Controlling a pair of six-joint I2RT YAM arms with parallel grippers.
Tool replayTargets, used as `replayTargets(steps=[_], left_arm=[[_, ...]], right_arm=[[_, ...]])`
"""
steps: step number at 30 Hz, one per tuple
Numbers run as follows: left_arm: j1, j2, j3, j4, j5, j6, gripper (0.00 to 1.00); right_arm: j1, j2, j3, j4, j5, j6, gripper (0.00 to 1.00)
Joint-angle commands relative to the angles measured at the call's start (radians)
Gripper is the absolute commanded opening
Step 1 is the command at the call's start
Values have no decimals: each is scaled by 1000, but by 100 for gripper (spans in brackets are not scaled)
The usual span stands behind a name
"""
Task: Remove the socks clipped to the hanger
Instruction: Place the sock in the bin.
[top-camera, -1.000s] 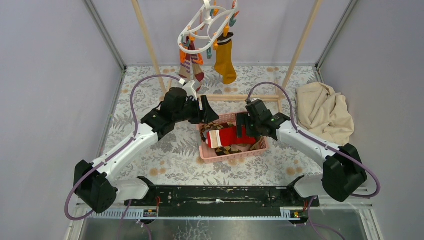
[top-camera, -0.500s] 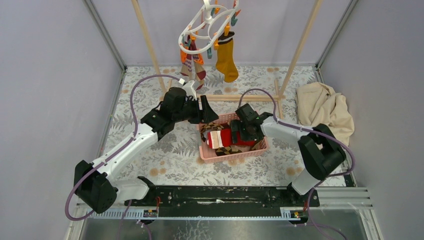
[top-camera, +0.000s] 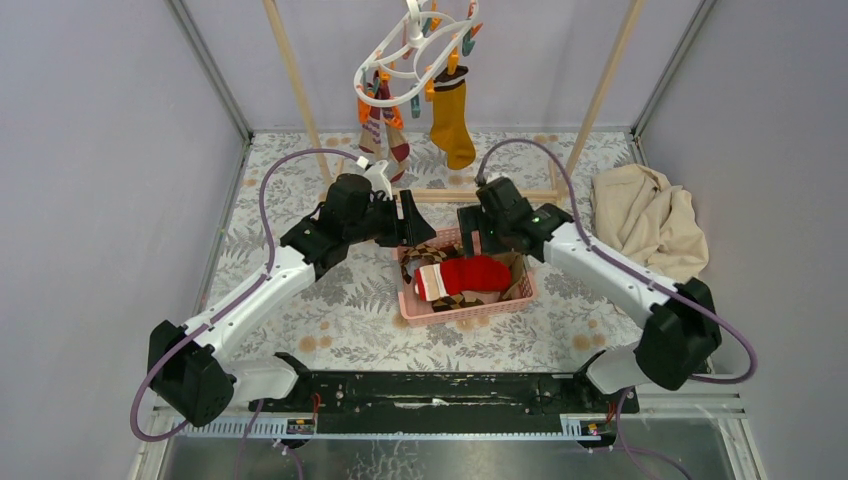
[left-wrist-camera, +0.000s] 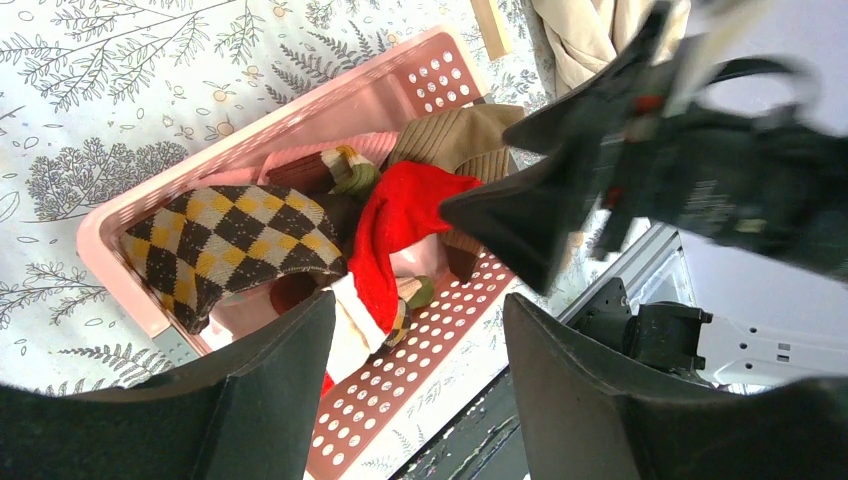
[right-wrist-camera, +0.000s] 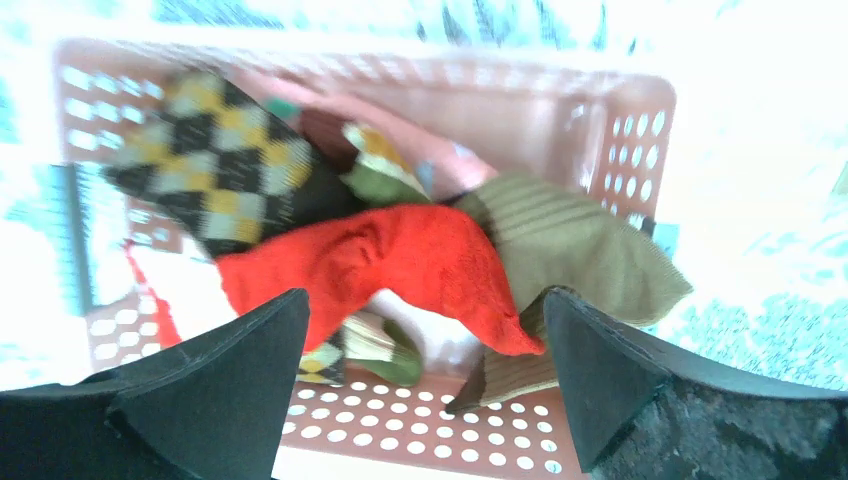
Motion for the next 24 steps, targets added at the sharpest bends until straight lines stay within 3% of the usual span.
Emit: replayTargets(steps=[1,11,20,23,24], left_arm=[[5,-15,12,19,17,15,70],[6,-31,10,4,15,15,70],[24,-67,2,-23,9,23,70],[32,-70,7,-35,5,26,74],[35,-72,10,-41,3,28,83]], right_arm=[[8,-60,111,-75,5,-48,95],[8,82,137,-32,75,-87,95],[7,103,-44,89,-20,-17,95],[7,115,-114,144,-47,6,95],[8,123,-133,162,-55,12,95]])
